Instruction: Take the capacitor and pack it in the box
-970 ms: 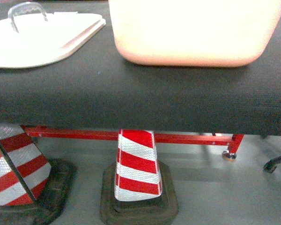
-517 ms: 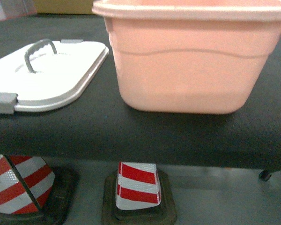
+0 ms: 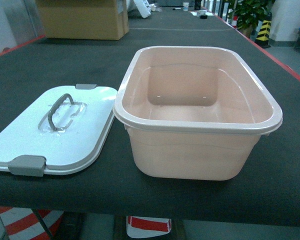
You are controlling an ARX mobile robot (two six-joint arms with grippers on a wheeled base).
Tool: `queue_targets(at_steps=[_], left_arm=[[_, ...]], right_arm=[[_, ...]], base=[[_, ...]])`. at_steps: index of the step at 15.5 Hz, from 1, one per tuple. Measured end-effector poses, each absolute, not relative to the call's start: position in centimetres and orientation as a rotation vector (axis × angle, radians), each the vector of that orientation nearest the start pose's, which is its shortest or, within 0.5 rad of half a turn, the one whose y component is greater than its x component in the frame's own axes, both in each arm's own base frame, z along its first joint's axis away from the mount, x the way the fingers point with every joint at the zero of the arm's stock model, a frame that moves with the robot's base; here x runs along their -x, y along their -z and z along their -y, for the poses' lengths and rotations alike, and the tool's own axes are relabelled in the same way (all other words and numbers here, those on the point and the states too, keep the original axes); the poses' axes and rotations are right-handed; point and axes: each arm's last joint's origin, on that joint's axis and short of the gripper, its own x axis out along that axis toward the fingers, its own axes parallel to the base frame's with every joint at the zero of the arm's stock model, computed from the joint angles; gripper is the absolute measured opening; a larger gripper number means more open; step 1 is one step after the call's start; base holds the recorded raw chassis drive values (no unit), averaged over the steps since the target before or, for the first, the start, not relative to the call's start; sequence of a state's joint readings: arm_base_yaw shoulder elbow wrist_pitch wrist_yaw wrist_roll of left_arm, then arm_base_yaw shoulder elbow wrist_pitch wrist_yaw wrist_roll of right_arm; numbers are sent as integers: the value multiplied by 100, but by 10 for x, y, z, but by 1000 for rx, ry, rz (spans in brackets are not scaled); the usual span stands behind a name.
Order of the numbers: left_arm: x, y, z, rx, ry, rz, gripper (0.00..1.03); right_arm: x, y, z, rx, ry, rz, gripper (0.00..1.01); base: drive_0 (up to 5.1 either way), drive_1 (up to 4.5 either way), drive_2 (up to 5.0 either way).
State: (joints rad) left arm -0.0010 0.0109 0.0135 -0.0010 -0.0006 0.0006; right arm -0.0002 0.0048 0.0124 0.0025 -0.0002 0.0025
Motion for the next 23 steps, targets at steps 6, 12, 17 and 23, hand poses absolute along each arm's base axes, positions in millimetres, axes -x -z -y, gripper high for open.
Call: queue_targets(at_steps=[6,12,17,23], left_arm=[[-98,-167,0,-1,0,-4,44],[-98,-167,0,-1,0,-4,44],[-133,-181,21,-42,-142,48,44],[-282,-239,128,-60,84,178,44]], right_arm=[[-97,-167,0,-2,0,2,98],[-97,-167,0,-2,0,2,98],[-97,-167,0,-2,0,2,98],[-97,-167,0,-2,0,2,98]], base=[[0,0,0],[0,0,0],[0,0,0],[0,0,0]])
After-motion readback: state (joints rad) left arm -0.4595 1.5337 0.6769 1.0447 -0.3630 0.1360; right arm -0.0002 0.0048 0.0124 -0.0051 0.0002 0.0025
